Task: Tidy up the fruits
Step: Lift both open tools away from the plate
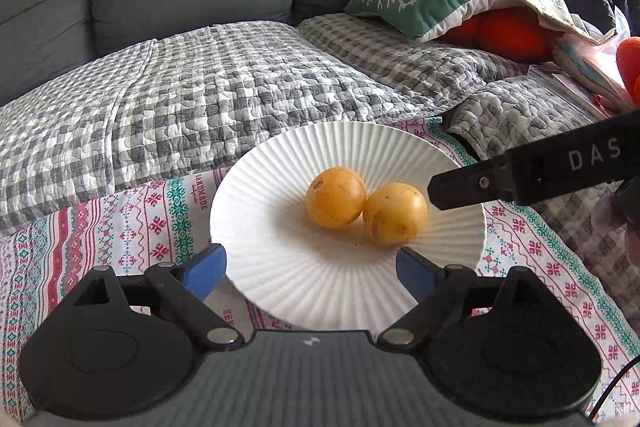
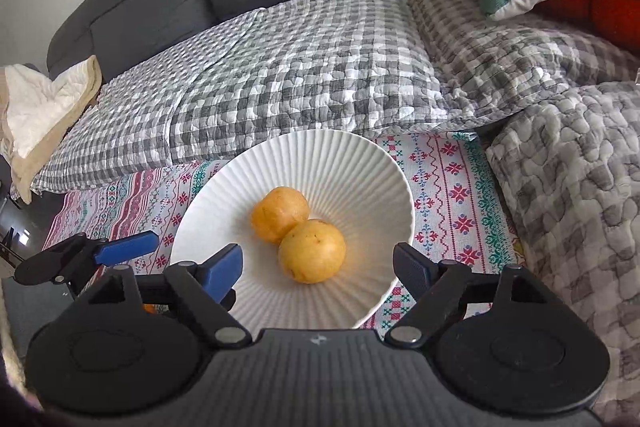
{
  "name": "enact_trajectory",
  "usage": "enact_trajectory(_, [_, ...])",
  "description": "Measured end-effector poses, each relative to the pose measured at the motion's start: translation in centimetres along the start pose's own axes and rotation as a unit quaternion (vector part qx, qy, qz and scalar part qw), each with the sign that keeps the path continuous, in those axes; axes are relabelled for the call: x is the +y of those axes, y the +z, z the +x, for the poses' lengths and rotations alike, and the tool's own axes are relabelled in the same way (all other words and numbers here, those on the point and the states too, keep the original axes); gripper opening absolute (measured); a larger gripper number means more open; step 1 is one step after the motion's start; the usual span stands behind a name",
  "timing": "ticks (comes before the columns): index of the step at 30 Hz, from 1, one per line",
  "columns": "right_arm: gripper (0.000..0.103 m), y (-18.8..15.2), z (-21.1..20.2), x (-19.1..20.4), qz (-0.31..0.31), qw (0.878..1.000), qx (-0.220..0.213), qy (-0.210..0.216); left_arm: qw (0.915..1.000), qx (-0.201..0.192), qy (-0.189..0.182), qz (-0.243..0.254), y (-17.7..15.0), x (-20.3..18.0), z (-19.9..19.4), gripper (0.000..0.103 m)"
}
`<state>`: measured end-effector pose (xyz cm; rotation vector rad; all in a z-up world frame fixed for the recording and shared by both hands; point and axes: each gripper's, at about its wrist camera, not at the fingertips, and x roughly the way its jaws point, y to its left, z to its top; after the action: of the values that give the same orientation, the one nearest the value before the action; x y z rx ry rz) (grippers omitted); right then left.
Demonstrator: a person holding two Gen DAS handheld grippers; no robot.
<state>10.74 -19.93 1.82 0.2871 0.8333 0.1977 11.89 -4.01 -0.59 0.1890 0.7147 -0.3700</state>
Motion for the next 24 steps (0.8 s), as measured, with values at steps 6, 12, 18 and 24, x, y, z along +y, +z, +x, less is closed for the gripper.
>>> enact_trajectory(6, [0.093, -1.2, -2.9, 0.7, -0.037, 0.999, -0.008, 0.012, 0.9999, 0.009, 0.008, 0.003, -1.5, -0.3, -2.6, 0.094])
enact_trajectory(12, [0.099, -3.2, -4.9, 1.2, -0.057, 0.998, -0.011, 0.029, 0.9997, 0.022, 0.012, 0.006, -3.3, -0.4, -5.3, 0.095])
enact_trajectory(18, [0.102, -5.3, -6.2, 1.5, -0.065, 0.996, -0.014, 0.059, 0.9991, 0.036, 0.022, -0.003, -5.4, -0.3, -7.8, 0.095])
enact_trajectory(24, [0.102, -7.4, -7.2, 1.2, -0.076, 0.995, -0.021, 0.067, 0.9981, 0.038, 0.031, -0.037, -8.3, 0.8, -10.2, 0.095])
